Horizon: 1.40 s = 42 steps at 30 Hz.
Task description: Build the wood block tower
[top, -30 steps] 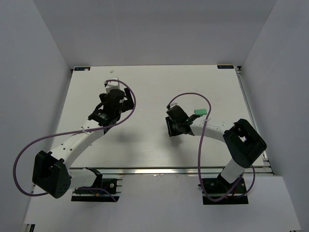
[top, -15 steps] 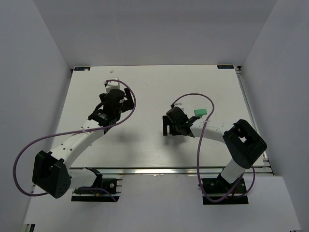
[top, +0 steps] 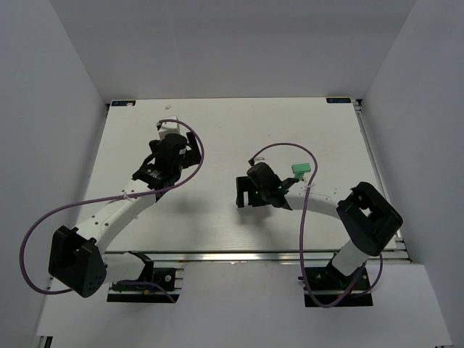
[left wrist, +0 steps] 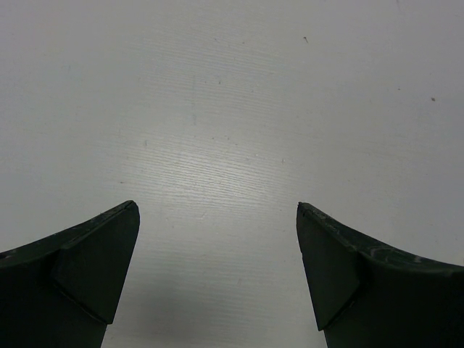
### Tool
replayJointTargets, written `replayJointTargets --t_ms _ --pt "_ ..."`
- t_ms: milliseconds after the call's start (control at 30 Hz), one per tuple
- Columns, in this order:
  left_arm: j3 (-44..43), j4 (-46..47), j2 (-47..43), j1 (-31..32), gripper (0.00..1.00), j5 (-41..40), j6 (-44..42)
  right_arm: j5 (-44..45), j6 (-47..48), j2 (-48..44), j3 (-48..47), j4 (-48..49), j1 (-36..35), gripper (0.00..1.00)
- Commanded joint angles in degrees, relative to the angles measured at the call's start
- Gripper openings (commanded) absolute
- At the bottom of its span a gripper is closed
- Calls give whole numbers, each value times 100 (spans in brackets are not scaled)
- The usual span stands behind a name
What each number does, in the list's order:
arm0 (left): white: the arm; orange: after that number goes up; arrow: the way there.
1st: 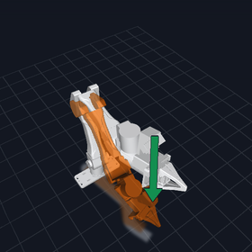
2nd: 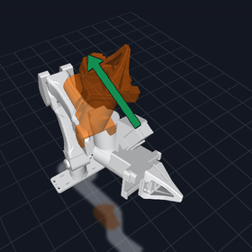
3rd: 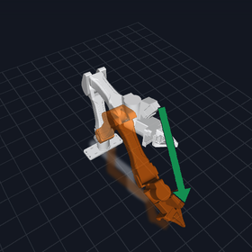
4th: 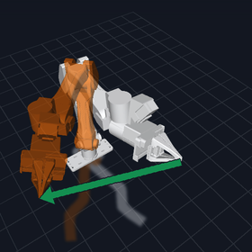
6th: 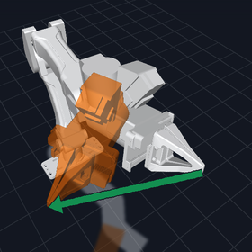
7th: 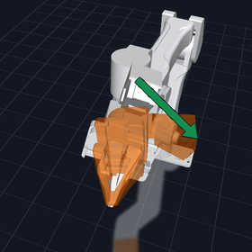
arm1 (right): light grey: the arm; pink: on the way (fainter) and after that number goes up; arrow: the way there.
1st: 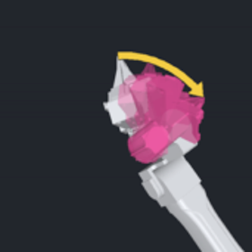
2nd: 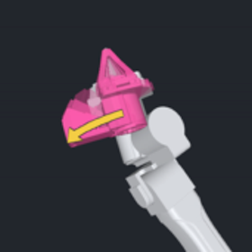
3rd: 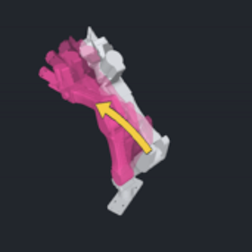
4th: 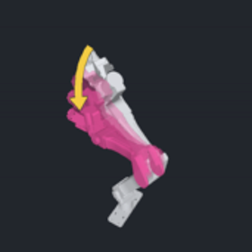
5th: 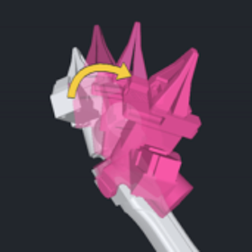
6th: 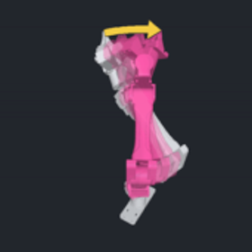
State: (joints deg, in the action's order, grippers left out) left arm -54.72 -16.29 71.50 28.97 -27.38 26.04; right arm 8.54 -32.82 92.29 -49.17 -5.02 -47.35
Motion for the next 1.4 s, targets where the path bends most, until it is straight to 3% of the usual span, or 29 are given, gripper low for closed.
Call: replayJointTargets --t_ms 0,200,400,533,800,1167,1367 --pt "40 56 -146 -32 98 22 -29 -264 -32 113 -198 387 -107 89" --pt "40 21 -154 -32 98 -13 -38 -388 626 316 -550 739 -151 89" --pt "119 108 -225 -32 98 -23 -82 -801 3129 -657 -208 476 -143 89" --pt "163 171 -225 -32 98 31 -126 -1073 4414 -801 -338 -429 -29 89" --pt "181 144 -251 -32 98 -31 -152 -1029 5021 -204 -769 -676 375 89" --pt "190 135 -234 -41 98 -84 -143 -1679 5409 720 -1411 -764 648 89" --pt "198 135 -242 -49 98 -145 -152 -1864 5321 808 -1289 -773 798 78"
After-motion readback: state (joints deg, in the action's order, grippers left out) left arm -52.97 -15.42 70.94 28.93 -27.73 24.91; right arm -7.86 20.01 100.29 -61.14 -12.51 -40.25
